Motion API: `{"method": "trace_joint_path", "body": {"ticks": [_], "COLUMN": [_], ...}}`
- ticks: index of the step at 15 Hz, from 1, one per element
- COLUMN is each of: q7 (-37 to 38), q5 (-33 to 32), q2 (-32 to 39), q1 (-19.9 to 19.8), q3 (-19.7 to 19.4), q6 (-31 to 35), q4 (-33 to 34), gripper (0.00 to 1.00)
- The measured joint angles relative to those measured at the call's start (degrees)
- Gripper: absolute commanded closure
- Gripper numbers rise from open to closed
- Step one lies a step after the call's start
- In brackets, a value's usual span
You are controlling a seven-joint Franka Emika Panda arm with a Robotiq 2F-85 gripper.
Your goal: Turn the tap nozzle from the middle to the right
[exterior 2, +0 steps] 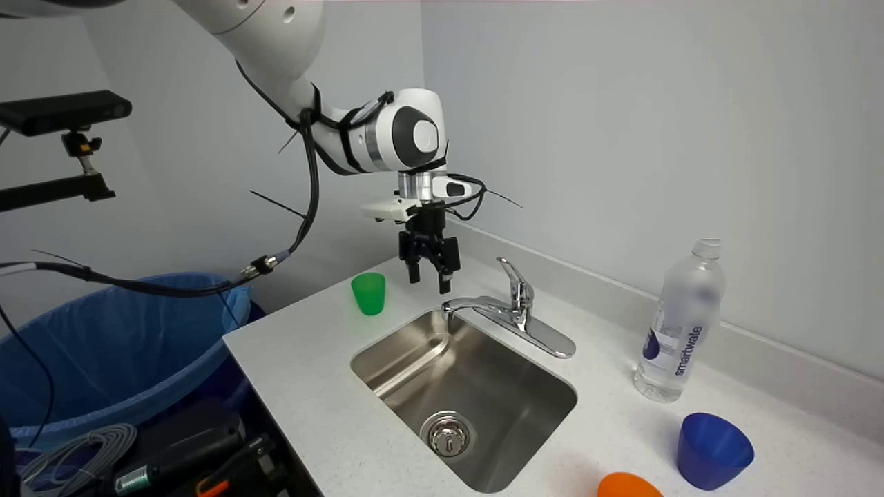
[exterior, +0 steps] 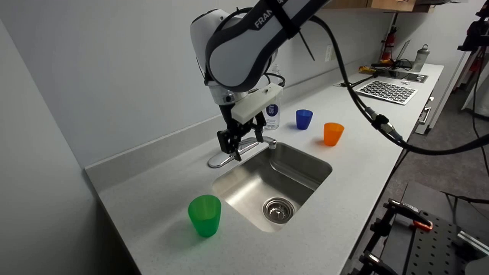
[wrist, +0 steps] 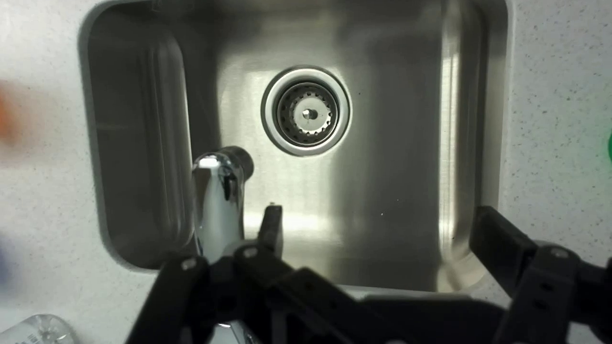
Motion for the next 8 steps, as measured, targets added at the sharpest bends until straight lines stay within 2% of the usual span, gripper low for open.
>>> {"method": "trace_joint_path", "body": {"ticks": [4,5,6,8], "q7": [0.0,0.0,0.0,0.01], "q5": [-0.06,-0.06,-0.06,-0.06], "q2": [1.77,2.21,2.7,3.53], "q1": [0.01,0.13,0.41,1.16], "q3": [-1.65,-1.65,-1.67,-1.7], "q6": [-0.03,-0.05,-0.06,-0.06], "q4": [1.27,1.62,1.93,2.46], "gripper": [0.0,0.22,0.26,0.41]}}
